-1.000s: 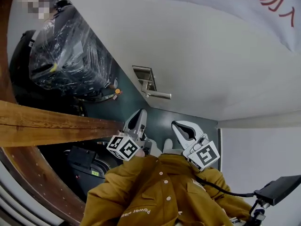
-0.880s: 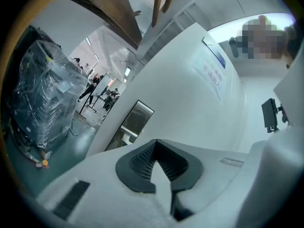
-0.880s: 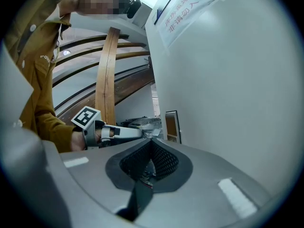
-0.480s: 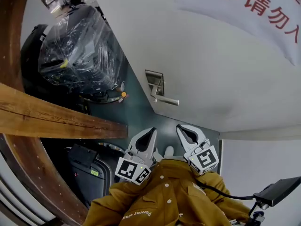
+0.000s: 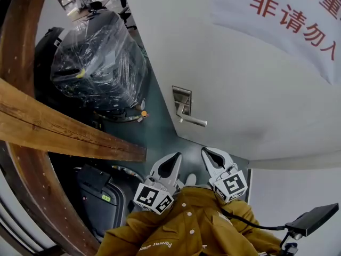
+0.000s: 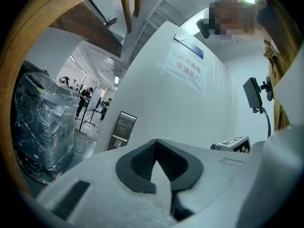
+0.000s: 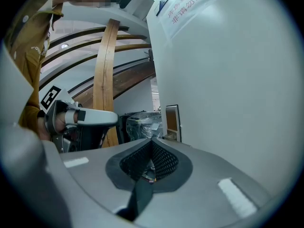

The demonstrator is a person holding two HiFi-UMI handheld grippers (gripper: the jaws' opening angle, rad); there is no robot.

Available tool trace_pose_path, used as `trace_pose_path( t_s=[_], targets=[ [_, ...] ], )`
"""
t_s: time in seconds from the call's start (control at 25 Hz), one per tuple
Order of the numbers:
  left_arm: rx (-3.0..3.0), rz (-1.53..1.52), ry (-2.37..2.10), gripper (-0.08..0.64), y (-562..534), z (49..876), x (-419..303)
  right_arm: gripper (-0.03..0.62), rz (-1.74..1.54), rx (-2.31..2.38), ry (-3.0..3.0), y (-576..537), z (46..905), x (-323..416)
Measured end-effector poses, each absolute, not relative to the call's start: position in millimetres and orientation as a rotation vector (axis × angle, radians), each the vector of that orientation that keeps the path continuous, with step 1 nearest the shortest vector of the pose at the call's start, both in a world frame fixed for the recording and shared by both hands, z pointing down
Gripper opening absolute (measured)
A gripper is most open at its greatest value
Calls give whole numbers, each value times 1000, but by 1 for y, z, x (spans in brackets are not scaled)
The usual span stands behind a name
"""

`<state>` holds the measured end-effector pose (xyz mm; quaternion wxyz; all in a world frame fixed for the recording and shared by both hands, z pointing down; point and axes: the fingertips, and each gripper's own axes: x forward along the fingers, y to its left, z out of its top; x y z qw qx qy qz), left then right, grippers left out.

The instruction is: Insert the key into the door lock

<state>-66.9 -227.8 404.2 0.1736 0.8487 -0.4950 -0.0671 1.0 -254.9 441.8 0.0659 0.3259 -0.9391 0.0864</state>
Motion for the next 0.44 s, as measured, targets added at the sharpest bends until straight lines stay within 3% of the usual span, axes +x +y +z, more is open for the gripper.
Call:
trace_pose_path(
  t_s=[0.44],
  targets=[
    [2395,-191,-1386,2,-224,404,-62,5,252,978,-2837,-253,438,3]
  ],
)
